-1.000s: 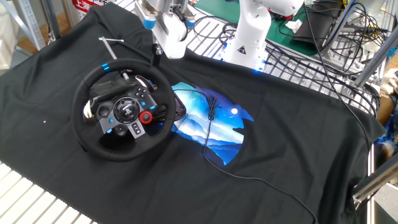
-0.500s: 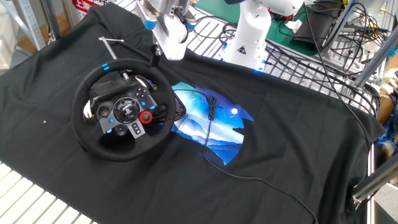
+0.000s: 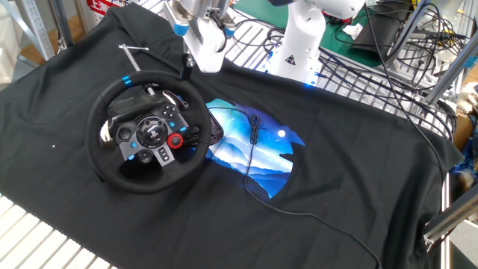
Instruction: Rotate the steering wheel 90 degrees counterclockwise
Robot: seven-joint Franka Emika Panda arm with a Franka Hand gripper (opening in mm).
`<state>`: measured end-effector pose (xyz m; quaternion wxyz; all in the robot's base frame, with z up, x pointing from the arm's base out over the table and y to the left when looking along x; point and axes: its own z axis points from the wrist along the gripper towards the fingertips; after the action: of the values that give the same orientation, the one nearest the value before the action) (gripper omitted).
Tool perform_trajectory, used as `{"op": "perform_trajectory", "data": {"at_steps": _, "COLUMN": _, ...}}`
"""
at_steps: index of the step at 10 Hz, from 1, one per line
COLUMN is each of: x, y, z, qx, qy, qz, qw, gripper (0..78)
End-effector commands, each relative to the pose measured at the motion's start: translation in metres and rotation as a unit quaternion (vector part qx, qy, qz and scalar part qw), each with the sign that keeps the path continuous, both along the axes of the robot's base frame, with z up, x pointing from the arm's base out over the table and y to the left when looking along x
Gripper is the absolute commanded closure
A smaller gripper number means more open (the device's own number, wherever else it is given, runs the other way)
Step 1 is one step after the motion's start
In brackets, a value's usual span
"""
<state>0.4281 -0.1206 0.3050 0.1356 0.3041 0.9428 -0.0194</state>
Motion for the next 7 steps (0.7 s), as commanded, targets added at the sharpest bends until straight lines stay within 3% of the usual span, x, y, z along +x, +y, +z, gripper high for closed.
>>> {"op": "perform_trajectory", "data": {"at_steps": 1, "x": 0.0006, "y": -0.0002, "z": 0.0011, "qx": 0.000, "qy": -0.003, "qz": 0.000, "qw": 1.0000, "gripper": 77.6}}
{"op": "perform_trajectory", "data": {"at_steps": 7, "x": 0.0011, "y": -0.0006, "z": 0.0006, "qx": 0.000, "qy": -0.003, "qz": 0.002, "qw": 1.0000, "gripper": 77.6}}
